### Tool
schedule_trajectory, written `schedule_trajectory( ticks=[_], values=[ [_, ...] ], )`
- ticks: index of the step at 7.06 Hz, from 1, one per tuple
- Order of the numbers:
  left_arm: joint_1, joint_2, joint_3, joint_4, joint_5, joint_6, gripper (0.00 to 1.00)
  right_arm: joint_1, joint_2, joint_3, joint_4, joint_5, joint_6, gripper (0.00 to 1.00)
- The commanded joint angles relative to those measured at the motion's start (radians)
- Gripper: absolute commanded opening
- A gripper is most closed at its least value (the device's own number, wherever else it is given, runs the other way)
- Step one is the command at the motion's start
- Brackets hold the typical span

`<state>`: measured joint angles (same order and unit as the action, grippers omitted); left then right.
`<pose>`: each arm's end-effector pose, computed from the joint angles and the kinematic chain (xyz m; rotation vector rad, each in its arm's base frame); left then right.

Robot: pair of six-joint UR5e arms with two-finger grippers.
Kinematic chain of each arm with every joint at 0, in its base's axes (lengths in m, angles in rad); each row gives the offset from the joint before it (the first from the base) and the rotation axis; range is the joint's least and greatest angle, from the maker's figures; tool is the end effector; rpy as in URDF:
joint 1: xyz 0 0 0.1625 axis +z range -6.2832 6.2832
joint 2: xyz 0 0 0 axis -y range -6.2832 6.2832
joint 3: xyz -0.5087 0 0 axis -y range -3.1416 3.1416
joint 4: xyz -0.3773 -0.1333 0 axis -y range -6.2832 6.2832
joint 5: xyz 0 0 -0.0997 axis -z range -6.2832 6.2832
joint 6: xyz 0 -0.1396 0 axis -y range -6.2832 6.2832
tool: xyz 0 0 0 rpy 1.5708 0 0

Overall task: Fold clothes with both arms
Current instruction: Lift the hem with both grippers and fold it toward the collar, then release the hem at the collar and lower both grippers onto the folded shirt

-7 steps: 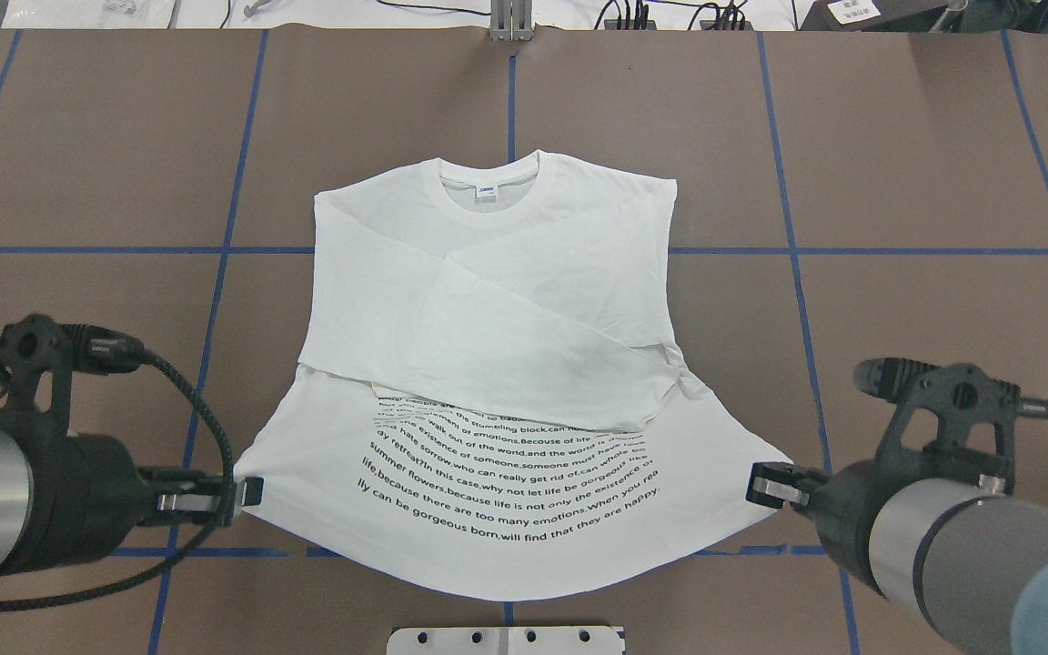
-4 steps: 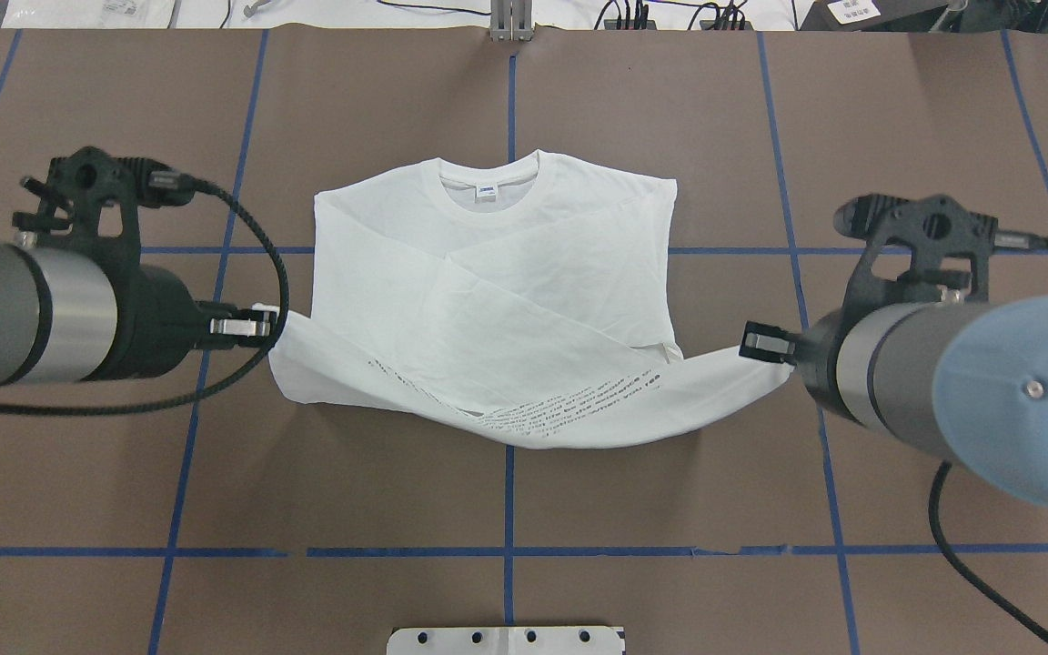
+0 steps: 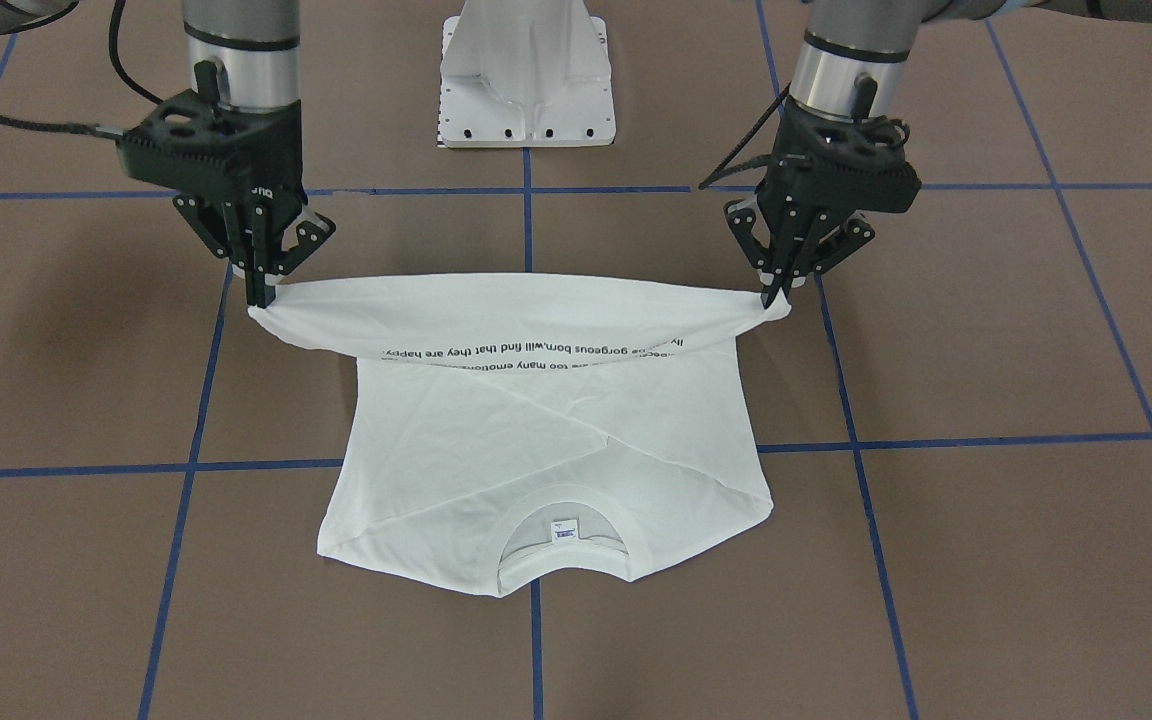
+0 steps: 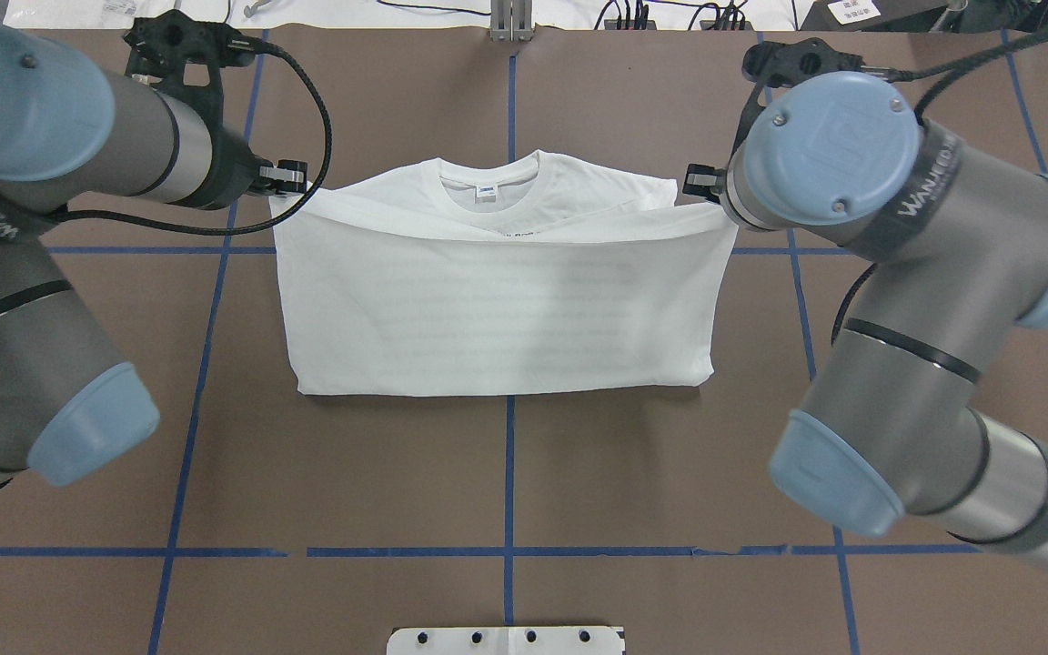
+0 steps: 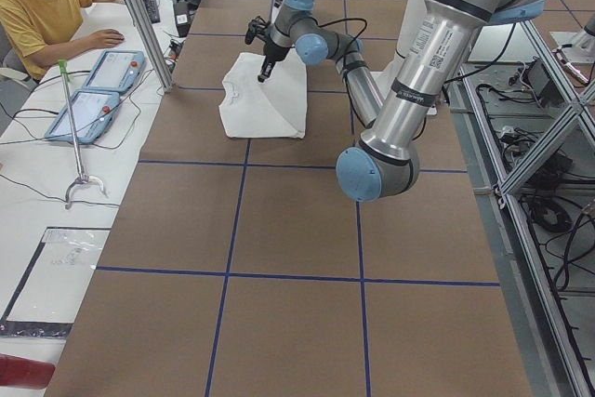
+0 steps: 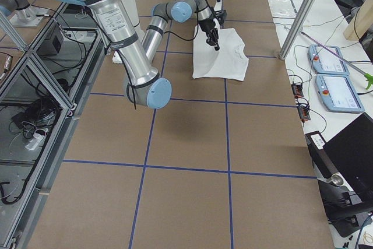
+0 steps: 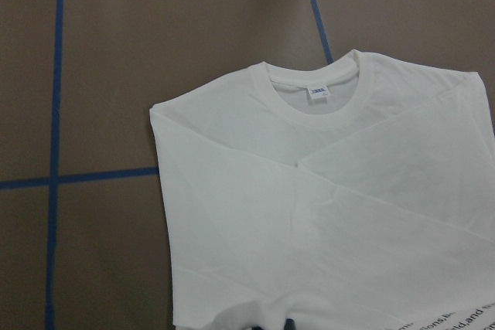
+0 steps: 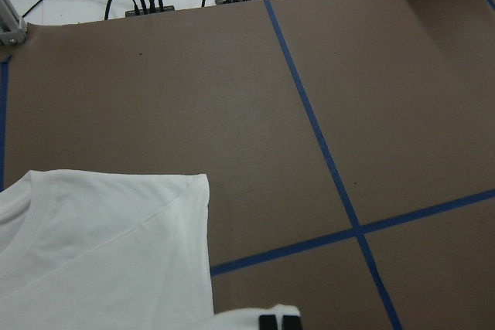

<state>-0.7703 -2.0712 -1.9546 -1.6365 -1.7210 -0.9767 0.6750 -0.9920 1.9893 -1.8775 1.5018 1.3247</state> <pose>0.3907 -0.5357 0.3162 0.4902 0.8235 -0.0912 -0.4170 -0.5169 0.3153 0.3692 -0.5939 0.4353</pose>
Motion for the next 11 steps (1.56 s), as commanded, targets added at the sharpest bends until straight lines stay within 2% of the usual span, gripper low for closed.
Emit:
schedule_trajectory(
  ticks=[1, 2, 3, 4, 5, 7, 8, 9, 10, 11],
  values=[
    [-0.012, -0.082, 0.312, -0.225, 0.061, 0.004, 0.0, 0.024, 0.094, -0.313, 0.188, -0.005, -0.03, 0.0],
    [-0.011, -0.113, 0.444, -0.331, 0.064, 0.004, 0.0, 0.025, 0.12, -0.424, 0.257, -0.006, -0.036, 0.0],
    [-0.009, -0.122, 0.529, -0.395, 0.067, 0.004, 0.0, 0.023, 0.14, -0.507, 0.326, -0.006, -0.036, 0.0],
    [0.0, -0.124, 0.575, -0.402, 0.099, 0.006, 0.0, 0.021, 0.145, -0.55, 0.343, -0.008, -0.038, 0.0],
    [0.012, -0.124, 0.606, -0.404, 0.116, 0.006, 0.0, 0.021, 0.144, -0.558, 0.344, -0.008, -0.059, 0.0],
    [0.022, -0.124, 0.605, -0.404, 0.115, 0.006, 0.0, 0.021, 0.144, -0.558, 0.345, -0.008, -0.064, 0.0],
    [0.022, -0.124, 0.599, -0.407, 0.113, 0.019, 0.99, 0.021, 0.145, -0.558, 0.348, -0.009, -0.05, 0.65],
    [0.019, -0.11, 0.555, -0.431, 0.103, 0.076, 1.0, 0.023, 0.154, -0.549, 0.35, -0.003, -0.058, 1.0],
    [0.016, -0.059, 0.443, -0.434, 0.063, 0.16, 1.0, 0.032, 0.157, -0.526, 0.347, 0.041, -0.077, 1.0],
    [0.017, 0.022, 0.346, -0.437, -0.016, 0.156, 1.0, 0.05, 0.135, -0.467, 0.35, 0.113, -0.132, 1.0]
  ],
)
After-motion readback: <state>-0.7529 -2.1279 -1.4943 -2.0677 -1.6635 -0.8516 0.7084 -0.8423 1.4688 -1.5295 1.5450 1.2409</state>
